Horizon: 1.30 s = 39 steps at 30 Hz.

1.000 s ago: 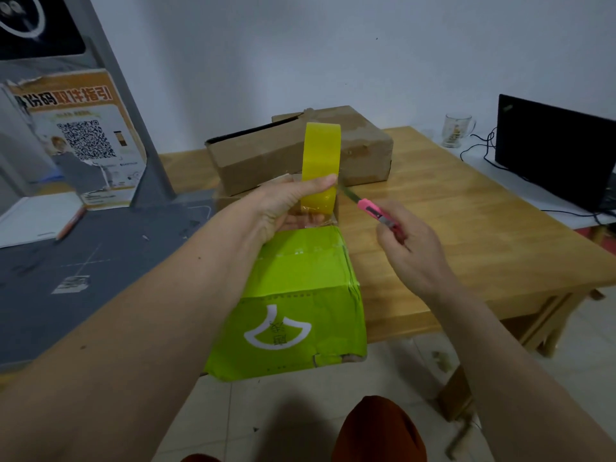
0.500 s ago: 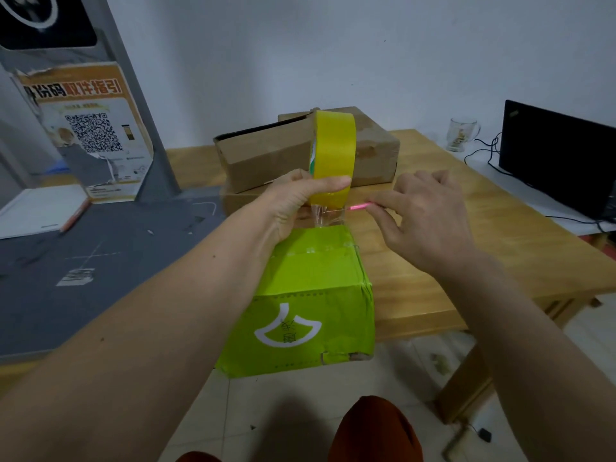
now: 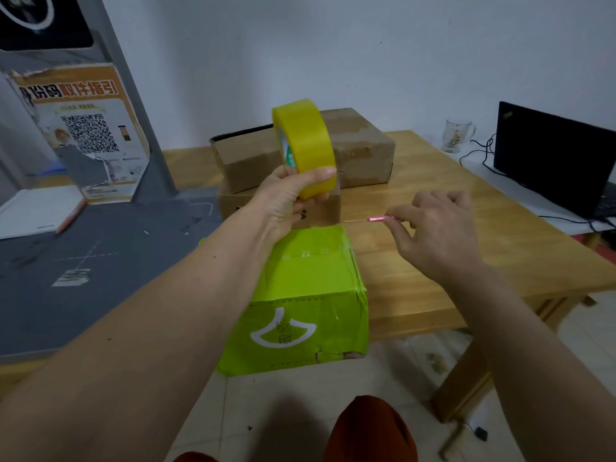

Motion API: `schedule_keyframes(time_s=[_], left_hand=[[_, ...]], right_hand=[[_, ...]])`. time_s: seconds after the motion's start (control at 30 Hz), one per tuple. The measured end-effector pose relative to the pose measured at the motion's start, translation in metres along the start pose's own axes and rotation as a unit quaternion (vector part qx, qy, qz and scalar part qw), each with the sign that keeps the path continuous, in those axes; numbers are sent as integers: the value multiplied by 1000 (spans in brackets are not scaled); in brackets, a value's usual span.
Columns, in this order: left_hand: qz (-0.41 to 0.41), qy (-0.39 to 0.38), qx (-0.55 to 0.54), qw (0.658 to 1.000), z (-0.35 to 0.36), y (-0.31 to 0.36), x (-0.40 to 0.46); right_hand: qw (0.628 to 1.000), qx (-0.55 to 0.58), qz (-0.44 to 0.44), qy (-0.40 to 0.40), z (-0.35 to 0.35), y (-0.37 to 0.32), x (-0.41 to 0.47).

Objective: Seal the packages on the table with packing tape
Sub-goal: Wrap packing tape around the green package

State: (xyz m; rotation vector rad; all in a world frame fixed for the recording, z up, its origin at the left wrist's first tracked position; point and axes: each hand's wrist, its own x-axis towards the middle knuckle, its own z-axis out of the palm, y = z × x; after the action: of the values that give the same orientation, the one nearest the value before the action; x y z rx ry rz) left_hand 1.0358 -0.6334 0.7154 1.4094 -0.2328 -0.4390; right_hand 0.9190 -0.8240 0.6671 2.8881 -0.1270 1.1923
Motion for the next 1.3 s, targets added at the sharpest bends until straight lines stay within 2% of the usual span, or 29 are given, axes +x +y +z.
schedule_keyframes(time_s=[0.13,0.23,0.33,0.5,0.57,0.63,0.67,0.7,0.73,0.77,0.8,0.87,0.9,1.03,1.13,1.3], left_hand=[[2,12,-30,999,0,0,1],[13,11,-29,999,1,-1,1],[16,11,-11,1000,3,-1,-1],[14,8,2,1000,3,-3,0],[18,9,-2,1000,2,-3,1],[21,10,-9,1000,2,-3,2],[23,12,-13,1000,3,-3,3],[25,15,-17,999,3,-3,3],[27,19,-25,999,3,-2,3],[31,24,-35,999,3,-2,3],[32,26,-43,998,3,-2,3],[26,22,-35,999,3,-2,2],[20,20,-27,999,4,-2,1],[16,27,-26,999,4,-3,-1],[25,26,-31,999,2,-3,-1],[46,32,-41,998,-2,8,-7]], right_hand=[[995,42,73,-61,25,2,-7],[981,11,121,-151,53,-3,-15],[961,18,149,-232,78,-11,-22],[936,48,165,-307,96,-9,-23],[932,142,203,-265,87,-14,-13],[917,293,240,-129,62,-28,3],[892,384,233,-55,44,-38,12],[864,463,196,-4,25,-49,19],[850,508,136,9,8,-60,23],[851,518,77,-20,-5,-69,24],[867,490,34,-86,-14,-78,24],[899,357,-26,-250,-22,-90,20],[904,297,-43,-306,-24,-91,19],[874,210,-88,-430,-34,-90,27],[865,153,-118,-464,-32,-91,33],[878,167,-114,-434,-32,-93,34]])
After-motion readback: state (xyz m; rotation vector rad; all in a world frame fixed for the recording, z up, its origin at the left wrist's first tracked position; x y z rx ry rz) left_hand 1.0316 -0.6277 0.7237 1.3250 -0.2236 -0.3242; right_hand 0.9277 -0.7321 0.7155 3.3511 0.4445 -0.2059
